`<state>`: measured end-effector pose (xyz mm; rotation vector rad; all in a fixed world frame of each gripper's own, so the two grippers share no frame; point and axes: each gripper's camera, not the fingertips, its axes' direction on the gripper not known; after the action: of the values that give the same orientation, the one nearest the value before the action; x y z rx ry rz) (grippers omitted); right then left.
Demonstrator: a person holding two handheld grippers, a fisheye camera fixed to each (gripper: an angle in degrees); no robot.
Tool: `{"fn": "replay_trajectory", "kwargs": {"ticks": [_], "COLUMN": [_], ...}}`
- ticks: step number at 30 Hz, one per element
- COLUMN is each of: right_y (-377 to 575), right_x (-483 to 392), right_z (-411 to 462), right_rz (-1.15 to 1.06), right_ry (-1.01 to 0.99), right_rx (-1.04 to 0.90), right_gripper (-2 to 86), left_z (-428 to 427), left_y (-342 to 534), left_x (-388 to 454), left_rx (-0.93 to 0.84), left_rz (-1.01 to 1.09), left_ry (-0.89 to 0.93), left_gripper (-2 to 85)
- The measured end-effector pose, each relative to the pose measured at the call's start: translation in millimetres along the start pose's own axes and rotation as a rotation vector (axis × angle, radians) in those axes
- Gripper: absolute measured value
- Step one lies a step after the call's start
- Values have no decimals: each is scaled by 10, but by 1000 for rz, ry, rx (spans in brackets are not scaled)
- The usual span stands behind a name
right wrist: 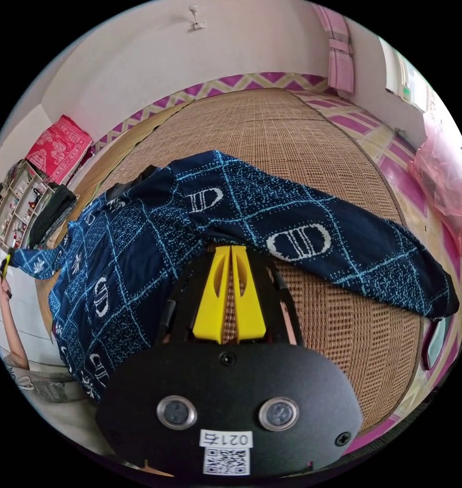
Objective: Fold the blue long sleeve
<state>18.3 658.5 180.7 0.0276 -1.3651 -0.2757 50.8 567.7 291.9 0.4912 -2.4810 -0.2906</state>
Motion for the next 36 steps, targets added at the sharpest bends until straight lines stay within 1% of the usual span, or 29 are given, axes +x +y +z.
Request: {"fn": "replay_trajectory", "kwargs": {"ticks": [1,2,4,5,7,8,9,10,11,13,14,16,17,19,20,22,24,26,28,31,33,36], "right_y": [-3,-4,-4,-3,1,7,9,15,24,39,50,70,85,113,135,173,219,283,332,423,486,621], "right_x": [-8,-16,-22,-19,-4,15,28,59,96,167,225,320,387,479,525,577,632,774,959,1349,1593,2099], "right_z": [-10,-20,-35,-46,-63,-76,-82,-96,-111,-134,-151,-177,-195,-222,-238,-261,-282,-318,-359,-434,-479,-585], "right_rz": [-3,-4,-12,-16,-23,-25,-26,-27,-27,-26,-24,-19,-17,-17,-22,-35,-50,-59,-50,-23,-8,35], "right_ry": [11,24,41,50,62,67,69,71,71,68,62,53,48,49,59,87,121,139,119,61,28,-69], "right_rx": [1,2,4,4,5,7,7,7,8,9,10,10,10,11,11,12,14,14,15,14,13,14], "right_gripper": [-6,-6,-6,-6,-6,-6,-6,-6,-6,-6,-5,-5,-6,-6,-6,-6,-5,-5,-5,-5,-5,-1], "left_z": [131,211,621,751,1348,1512,1836,2180,2358,3097,3281,4082,4290,5077,5262,5938,6343,6690,7004,6979,6798,6367], "left_y": [-279,-407,-824,-909,-1147,-1180,-1212,-1206,-1188,-1038,-986,-715,-634,-285,-194,134,322,491,621,515,354,112], "left_x": [601,908,2113,2416,3592,3875,4405,4926,5176,6075,6261,6932,7076,7569,7670,7986,8123,8235,8235,7994,7758,7277], "left_rx": [-6,-7,-24,-33,-85,-100,-127,-157,-173,-246,-267,-357,-382,-460,-476,-529,-567,-621,-717,-700,-648,-602], "left_rz": [74,111,244,276,394,421,466,511,533,602,614,635,637,652,653,652,633,622,538,418,408,446], "left_ry": [0,1,42,56,117,134,168,204,223,272,284,326,333,306,291,237,253,320,495,699,707,662], "left_gripper": [-9,-9,-9,-9,-9,-9,-9,-9,-9,-9,-9,-9,-9,-8,-8,-5,2,26,79,85,79,75]}}
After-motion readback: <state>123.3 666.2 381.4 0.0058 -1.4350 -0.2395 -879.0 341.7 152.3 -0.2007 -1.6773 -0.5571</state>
